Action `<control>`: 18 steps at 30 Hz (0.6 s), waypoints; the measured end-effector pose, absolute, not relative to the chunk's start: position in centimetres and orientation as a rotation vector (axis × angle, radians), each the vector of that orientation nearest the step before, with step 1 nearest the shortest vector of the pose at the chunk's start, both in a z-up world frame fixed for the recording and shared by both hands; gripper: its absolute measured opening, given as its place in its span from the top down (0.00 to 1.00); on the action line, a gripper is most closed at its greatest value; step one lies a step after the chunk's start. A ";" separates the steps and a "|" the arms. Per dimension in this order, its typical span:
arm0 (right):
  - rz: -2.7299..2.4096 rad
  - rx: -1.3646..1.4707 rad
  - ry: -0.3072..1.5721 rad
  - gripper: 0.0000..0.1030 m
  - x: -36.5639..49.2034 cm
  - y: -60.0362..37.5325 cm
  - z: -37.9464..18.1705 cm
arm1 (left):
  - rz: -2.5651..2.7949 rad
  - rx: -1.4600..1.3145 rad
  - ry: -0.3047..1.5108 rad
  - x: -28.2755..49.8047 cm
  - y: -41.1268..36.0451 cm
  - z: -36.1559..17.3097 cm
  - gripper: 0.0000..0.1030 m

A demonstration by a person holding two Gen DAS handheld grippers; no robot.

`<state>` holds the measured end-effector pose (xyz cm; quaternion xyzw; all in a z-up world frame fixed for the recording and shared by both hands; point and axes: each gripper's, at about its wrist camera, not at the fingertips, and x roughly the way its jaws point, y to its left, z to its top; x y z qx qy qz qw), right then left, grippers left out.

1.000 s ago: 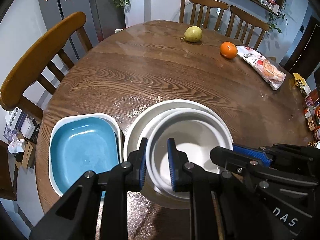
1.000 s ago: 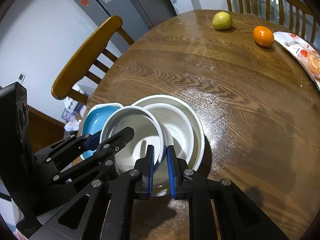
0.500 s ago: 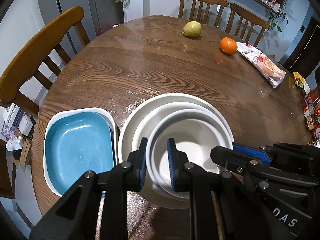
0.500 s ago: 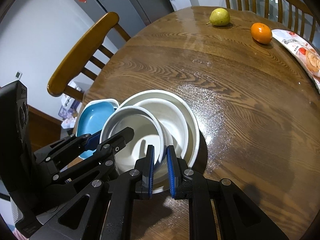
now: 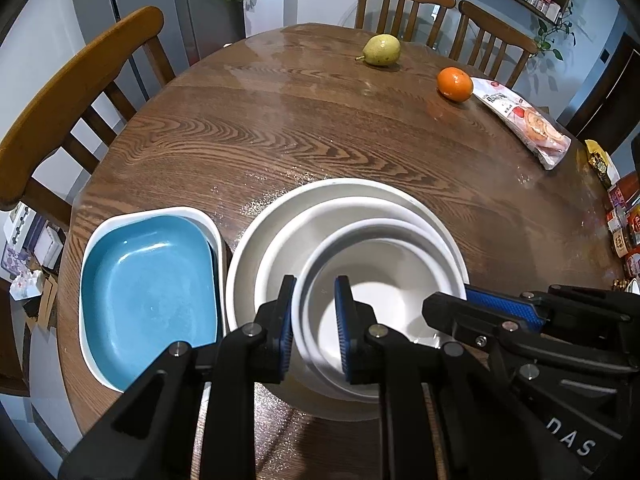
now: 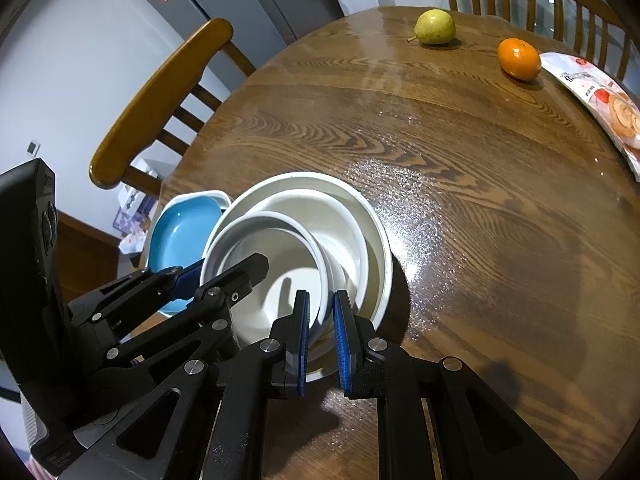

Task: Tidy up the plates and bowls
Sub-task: 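Lower the ramekin into the medium white bowl with both grippers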

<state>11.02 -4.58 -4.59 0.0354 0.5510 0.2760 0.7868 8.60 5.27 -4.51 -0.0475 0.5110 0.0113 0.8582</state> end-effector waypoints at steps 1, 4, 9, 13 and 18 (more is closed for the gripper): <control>0.594 0.076 1.190 0.85 11.0 -4.6 -4.6 | 0.024 -0.101 1.074 8.6 5.3 -4.5 0.85; 0.594 0.076 1.190 0.85 11.0 -4.6 -4.7 | 0.024 -0.101 1.077 8.6 5.3 -4.5 0.85; 0.593 0.071 1.190 0.85 11.1 -4.6 -4.7 | 0.023 -0.103 1.083 8.7 5.4 -4.6 0.85; 0.592 0.070 1.192 0.85 11.1 -4.6 -4.8 | 0.023 -0.104 1.087 8.7 5.4 -4.6 0.85; 0.590 0.067 1.191 0.85 11.2 -4.5 -4.8 | 0.022 -0.104 1.092 8.8 5.4 -4.7 0.85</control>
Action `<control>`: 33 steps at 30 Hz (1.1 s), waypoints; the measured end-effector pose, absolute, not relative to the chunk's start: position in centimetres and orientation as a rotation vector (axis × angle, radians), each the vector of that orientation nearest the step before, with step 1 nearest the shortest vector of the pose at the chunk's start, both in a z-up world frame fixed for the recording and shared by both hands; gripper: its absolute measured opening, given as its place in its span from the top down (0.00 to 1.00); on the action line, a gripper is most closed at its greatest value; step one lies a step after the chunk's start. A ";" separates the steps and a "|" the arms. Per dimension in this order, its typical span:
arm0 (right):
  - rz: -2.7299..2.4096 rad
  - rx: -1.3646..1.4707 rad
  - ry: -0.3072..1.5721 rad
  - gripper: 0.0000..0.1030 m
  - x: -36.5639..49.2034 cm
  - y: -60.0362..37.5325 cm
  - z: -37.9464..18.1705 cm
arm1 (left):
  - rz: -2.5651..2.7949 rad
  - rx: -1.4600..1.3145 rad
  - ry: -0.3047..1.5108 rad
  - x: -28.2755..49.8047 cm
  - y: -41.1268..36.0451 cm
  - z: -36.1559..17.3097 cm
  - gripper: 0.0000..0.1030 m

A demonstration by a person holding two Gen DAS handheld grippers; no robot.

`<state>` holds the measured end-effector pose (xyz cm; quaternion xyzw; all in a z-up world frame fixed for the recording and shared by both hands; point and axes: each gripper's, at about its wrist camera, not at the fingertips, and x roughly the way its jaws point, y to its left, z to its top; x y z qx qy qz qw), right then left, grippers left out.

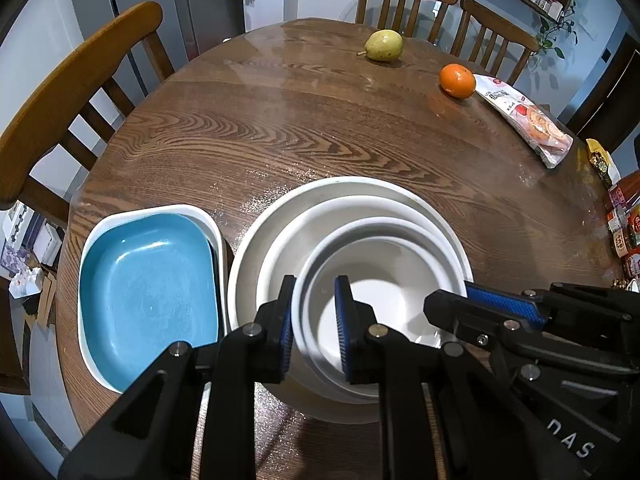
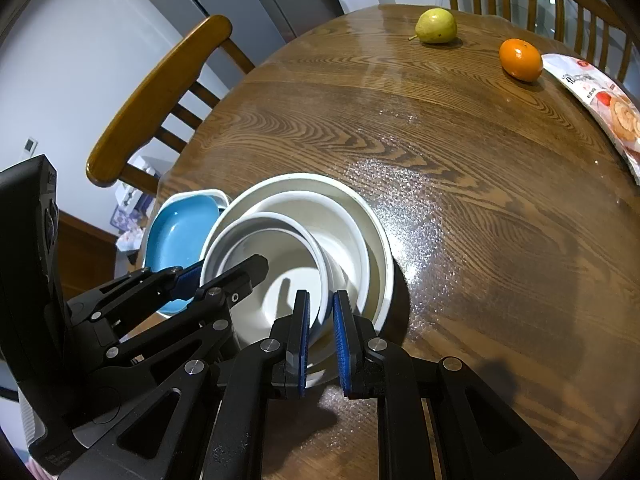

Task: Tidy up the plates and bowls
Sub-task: 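Lower the ramekin into the medium white bowl with both grippers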

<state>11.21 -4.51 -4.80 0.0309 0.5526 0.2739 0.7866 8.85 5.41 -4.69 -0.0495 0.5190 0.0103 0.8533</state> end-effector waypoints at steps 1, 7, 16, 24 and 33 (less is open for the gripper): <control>0.590 0.066 1.192 0.85 11.2 -4.5 -4.8 | 0.021 -0.105 1.093 8.8 5.5 -4.7 0.85; 0.590 0.068 1.193 0.85 11.2 -4.5 -4.8 | 0.021 -0.100 1.097 8.9 5.5 -4.7 0.85; 0.589 0.069 1.193 0.85 11.3 -4.4 -4.8 | 0.021 -0.099 1.101 8.9 5.5 -4.8 0.85; 0.588 0.075 1.197 0.85 11.3 -4.5 -4.8 | 0.023 -0.100 1.103 8.8 5.5 -4.8 0.85; 0.584 0.074 1.196 0.85 11.3 -4.5 -4.7 | 0.024 -0.098 1.103 8.8 5.4 -4.8 0.85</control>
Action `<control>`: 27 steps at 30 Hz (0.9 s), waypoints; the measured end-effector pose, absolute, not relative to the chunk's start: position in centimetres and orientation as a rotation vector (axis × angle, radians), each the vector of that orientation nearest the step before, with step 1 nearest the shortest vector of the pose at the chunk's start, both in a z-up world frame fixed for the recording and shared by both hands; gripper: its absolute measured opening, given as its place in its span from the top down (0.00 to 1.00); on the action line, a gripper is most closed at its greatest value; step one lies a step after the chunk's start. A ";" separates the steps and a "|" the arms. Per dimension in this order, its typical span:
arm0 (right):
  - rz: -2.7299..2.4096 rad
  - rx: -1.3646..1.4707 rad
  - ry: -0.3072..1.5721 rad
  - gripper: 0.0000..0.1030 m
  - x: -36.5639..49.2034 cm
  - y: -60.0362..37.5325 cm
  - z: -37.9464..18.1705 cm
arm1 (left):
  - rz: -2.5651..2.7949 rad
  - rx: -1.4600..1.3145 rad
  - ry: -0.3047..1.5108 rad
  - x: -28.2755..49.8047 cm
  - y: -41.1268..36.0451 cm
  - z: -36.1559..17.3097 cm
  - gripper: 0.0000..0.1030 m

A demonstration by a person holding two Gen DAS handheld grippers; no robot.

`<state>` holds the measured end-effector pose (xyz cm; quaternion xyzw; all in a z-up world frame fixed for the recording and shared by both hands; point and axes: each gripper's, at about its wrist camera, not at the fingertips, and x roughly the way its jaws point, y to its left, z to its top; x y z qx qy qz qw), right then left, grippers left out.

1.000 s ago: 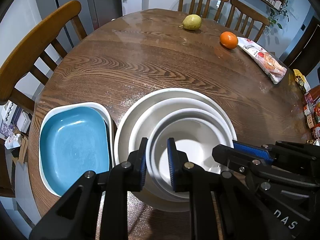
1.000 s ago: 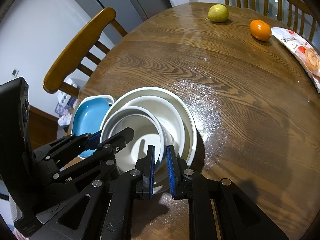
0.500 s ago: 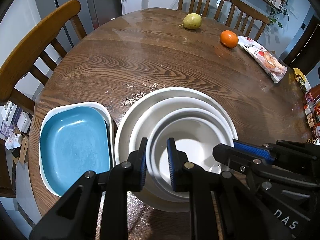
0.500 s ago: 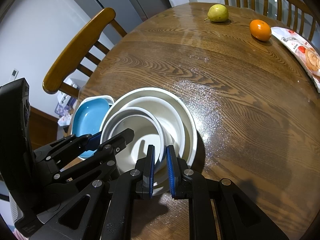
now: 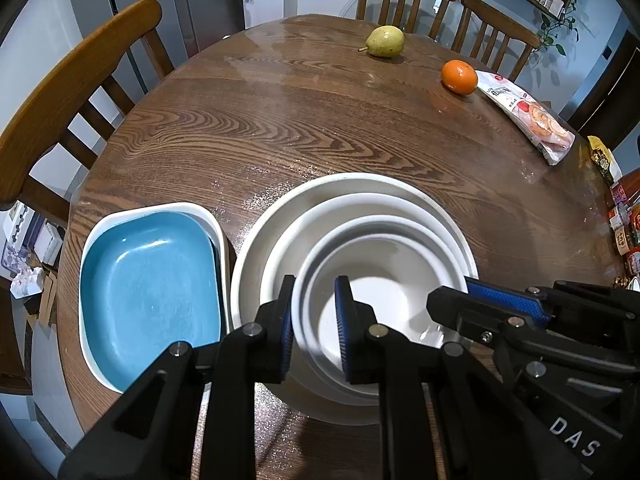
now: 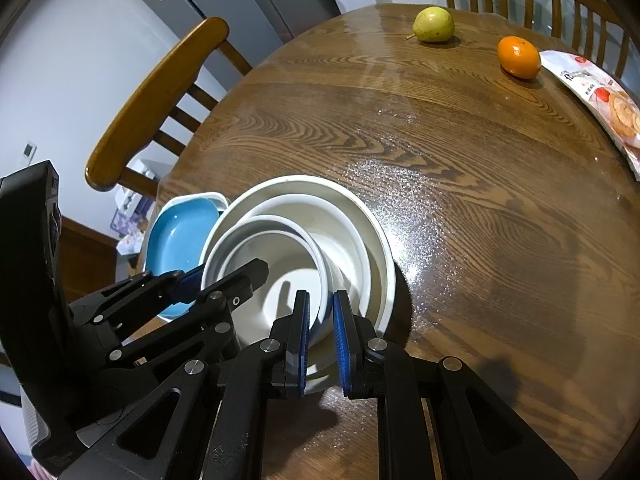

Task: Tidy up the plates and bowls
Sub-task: 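Lower the ramekin into the medium white bowl with both grippers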

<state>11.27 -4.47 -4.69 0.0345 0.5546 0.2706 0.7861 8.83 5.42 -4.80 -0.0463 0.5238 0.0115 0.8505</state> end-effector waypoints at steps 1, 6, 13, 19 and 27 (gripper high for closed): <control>0.582 0.075 1.195 0.85 11.3 -4.5 -4.7 | 0.025 -0.097 1.102 8.8 5.4 -4.8 0.85; 0.579 0.071 1.191 0.85 11.3 -4.4 -4.6 | 0.025 -0.096 1.103 8.9 5.4 -4.8 0.85; 0.577 0.068 1.189 0.85 11.3 -4.4 -4.5 | 0.027 -0.085 1.103 9.0 5.3 -4.7 0.85; 0.576 0.066 1.187 0.85 11.3 -4.4 -4.4 | 0.028 -0.081 1.101 9.0 5.4 -4.6 0.84; 0.579 0.061 1.175 0.85 11.1 -4.4 -4.1 | 0.034 -0.070 1.091 8.9 5.3 -4.5 0.84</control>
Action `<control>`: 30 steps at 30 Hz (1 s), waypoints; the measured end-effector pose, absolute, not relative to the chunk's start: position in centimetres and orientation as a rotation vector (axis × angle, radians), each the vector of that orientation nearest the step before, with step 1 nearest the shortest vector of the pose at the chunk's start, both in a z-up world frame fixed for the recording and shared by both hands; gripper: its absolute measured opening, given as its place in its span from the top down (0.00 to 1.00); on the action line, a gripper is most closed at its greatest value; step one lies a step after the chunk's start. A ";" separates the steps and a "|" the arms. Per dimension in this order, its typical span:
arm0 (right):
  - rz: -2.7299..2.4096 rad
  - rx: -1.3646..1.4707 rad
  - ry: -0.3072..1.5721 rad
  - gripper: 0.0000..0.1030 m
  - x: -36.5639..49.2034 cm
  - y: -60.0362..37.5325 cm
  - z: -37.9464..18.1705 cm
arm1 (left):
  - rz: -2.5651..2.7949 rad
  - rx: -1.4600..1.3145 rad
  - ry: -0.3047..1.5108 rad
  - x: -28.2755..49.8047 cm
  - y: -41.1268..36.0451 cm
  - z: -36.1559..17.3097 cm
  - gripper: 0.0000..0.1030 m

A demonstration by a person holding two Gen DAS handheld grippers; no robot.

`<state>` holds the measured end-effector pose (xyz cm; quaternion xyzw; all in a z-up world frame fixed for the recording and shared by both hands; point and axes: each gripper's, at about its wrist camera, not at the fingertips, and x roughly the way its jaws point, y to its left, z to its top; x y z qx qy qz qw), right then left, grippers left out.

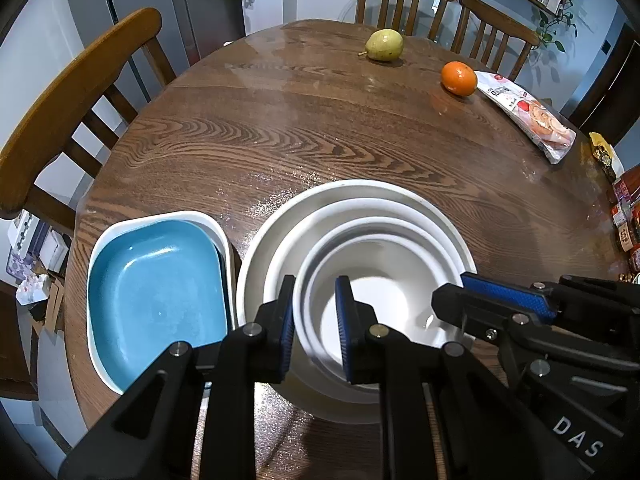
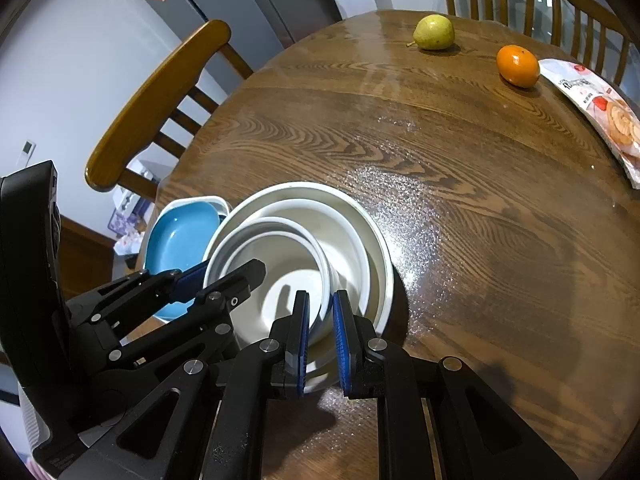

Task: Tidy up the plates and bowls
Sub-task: 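Lower the ramekin into the medium white bowl with both grippers, then open both grippers to release the ramekin and withdraw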

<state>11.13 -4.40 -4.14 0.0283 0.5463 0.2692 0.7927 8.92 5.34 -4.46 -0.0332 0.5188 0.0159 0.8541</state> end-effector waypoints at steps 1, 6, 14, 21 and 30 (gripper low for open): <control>0.580 0.059 1.171 0.85 11.1 -4.4 -4.1 | 0.036 -0.068 1.089 8.9 5.4 -4.4 0.84; 0.581 0.047 1.154 0.85 10.9 -4.3 -3.7 | 0.047 -0.056 1.078 8.9 5.3 -4.1 0.82; 0.578 0.049 1.153 0.85 10.7 -4.3 -3.6 | 0.056 -0.048 1.071 8.8 5.1 -3.9 0.81; 0.573 0.060 1.148 0.85 10.5 -4.7 -3.5 | 0.060 -0.040 1.058 8.6 5.0 -3.6 0.73; 0.564 0.057 1.137 0.84 10.3 -5.1 -3.2 | 0.067 -0.034 1.046 8.5 4.9 -3.3 0.61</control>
